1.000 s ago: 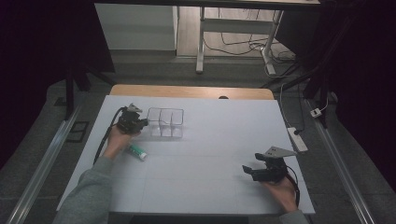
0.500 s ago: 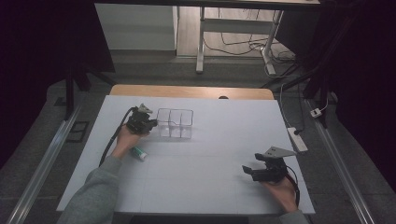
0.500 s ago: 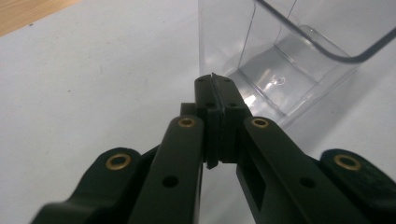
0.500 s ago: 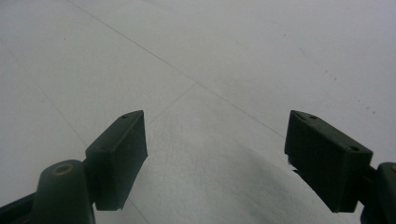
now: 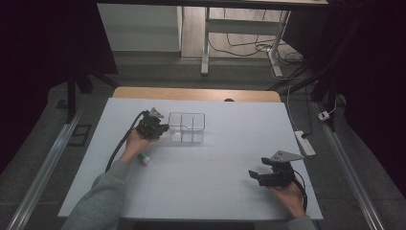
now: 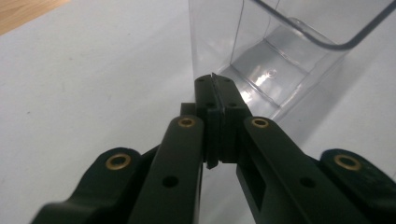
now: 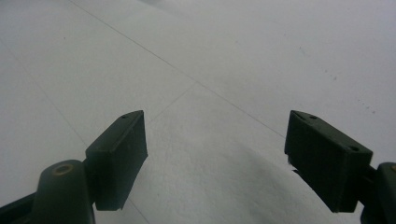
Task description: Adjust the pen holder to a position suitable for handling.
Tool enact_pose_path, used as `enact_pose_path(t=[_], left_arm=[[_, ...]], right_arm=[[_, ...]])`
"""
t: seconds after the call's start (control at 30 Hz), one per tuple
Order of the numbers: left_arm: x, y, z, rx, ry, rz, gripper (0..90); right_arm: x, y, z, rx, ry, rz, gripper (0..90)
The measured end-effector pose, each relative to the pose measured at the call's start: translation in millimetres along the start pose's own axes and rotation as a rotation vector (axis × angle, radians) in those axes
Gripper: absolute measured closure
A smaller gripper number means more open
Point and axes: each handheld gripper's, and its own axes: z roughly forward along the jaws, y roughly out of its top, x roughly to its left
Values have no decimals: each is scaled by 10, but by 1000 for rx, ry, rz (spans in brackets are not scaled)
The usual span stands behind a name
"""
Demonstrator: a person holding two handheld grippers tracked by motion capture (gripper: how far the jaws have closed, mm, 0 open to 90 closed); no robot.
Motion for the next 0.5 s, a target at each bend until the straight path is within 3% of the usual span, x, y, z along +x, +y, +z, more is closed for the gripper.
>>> enact_pose_path(t=[0.5], left_arm=[[-195, 121, 107, -9, -30, 30, 886]], right_arm=[[1, 1, -3, 2, -3, -3, 207]])
